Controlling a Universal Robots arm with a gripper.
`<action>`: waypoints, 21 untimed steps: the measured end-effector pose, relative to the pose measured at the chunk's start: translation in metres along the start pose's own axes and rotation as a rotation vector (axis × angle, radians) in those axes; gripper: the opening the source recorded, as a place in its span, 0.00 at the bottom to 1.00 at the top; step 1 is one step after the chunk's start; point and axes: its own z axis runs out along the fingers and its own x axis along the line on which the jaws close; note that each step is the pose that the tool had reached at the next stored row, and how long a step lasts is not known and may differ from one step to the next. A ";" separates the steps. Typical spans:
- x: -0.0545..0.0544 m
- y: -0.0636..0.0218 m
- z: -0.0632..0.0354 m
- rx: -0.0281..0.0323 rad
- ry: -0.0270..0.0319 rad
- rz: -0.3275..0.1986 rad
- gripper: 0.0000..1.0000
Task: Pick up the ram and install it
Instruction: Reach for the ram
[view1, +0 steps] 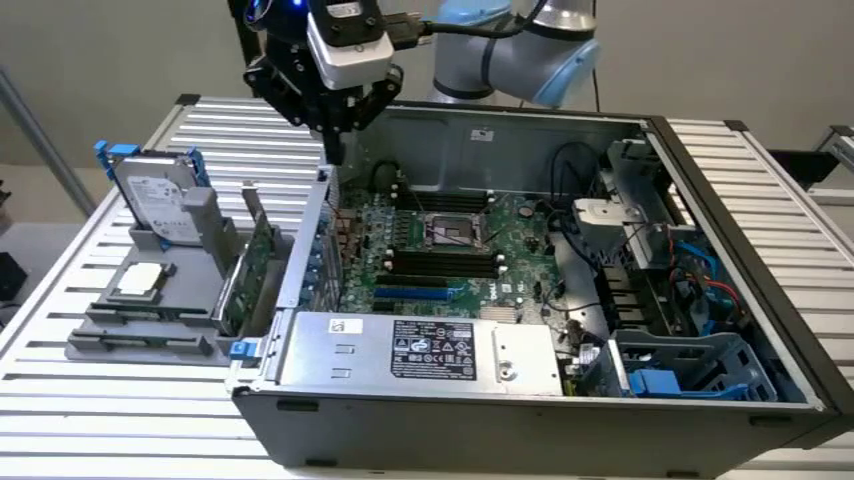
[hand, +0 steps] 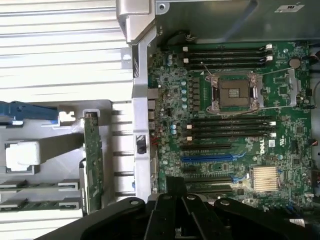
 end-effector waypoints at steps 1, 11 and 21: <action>0.004 -0.0019 -0.0001 0.0000 0.0000 0.000 0.00; 0.047 -0.0186 -0.0009 -0.0001 0.0000 0.000 0.00; 0.092 -0.0316 0.0000 0.0003 0.0000 0.000 0.00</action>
